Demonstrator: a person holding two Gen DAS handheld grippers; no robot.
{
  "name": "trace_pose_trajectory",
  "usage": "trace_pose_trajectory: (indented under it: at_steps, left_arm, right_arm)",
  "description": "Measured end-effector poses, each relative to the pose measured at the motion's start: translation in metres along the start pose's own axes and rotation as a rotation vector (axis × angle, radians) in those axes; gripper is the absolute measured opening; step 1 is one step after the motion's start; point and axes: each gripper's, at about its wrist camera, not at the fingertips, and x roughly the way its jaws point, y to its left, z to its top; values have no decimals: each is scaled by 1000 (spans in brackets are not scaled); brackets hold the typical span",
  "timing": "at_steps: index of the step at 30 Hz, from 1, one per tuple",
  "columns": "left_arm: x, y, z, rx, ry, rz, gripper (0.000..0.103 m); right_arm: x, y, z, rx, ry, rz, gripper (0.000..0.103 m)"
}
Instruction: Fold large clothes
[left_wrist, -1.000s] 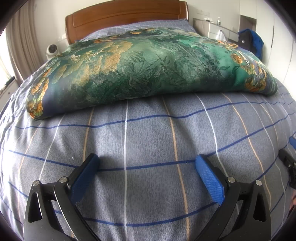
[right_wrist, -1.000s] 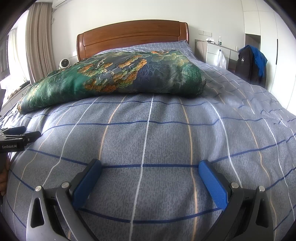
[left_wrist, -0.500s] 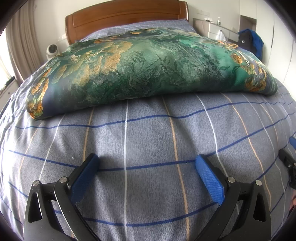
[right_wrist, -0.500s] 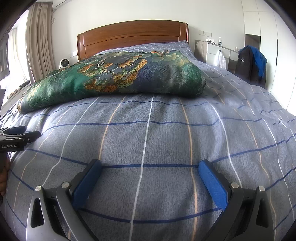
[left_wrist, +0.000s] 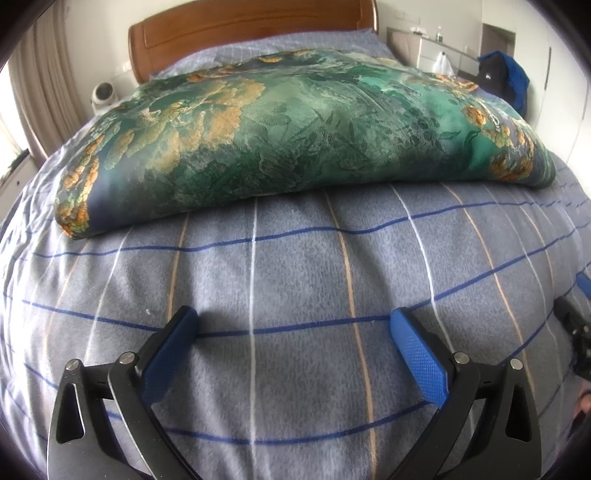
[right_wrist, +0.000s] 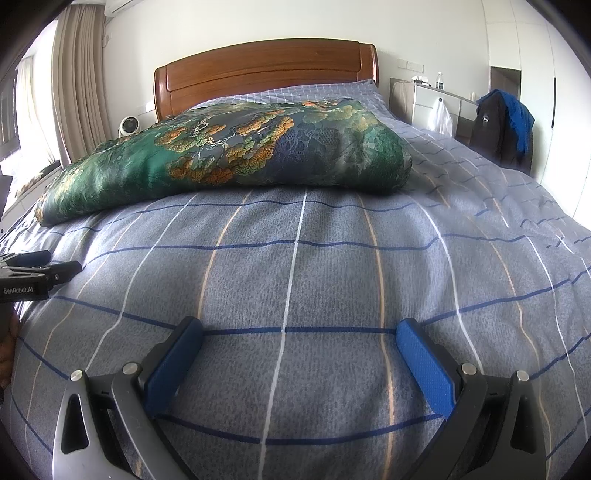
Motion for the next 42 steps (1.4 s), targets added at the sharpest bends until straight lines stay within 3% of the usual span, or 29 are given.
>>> trace_pose_trajectory:
  at_steps: [4,8,9,13,16,19,23,26,28,32,36,38,40,42]
  left_arm:
    - [-34,6,20,-27,-42,-96,102]
    - [-57,9,81,-14,-108,-135,102]
    - [-51,8,95,-10,-89,-132,102]
    - [25,5,161,36,122,-54,101]
    - [65,7,202,33,143,7,102]
    - [87,13,241,-53,136,42,102]
    - [86,12,233,-83,129,17,101]
    - [62,-7,193,68,110,-20,101]
    - [40,-19,175,151,80,-50,101]
    - [-4,-37,169,193,3,-150,102]
    - [-21,-51,194,175,-79,-249,102]
    - [-3,-57,200,166,-22,-299,102]
    - [35,-59,198,119,115,-362,101]
    - [53,-61,188,100,182,-326,93]
  right_arm:
    - [-1,-3,2,2,13,16,103]
    - [-3,-6,6,6,32,25,103]
    - [-3,-7,8,7,32,27,103]
    - [-3,-8,10,8,32,29,103]
    - [-3,-7,9,10,33,30,103]
    - [-2,-8,10,10,42,35,103]
    - [-1,-12,15,25,80,61,103]
    - [-3,-22,26,69,118,85,103]
    - [-8,-35,40,153,98,126,103]
    - [-2,-87,77,430,-14,256,103]
    - [59,-138,102,754,-16,376,103]
    - [89,-147,107,847,15,414,103]
    - [109,-152,112,930,19,413,98]
    - [120,-150,120,964,15,420,73]
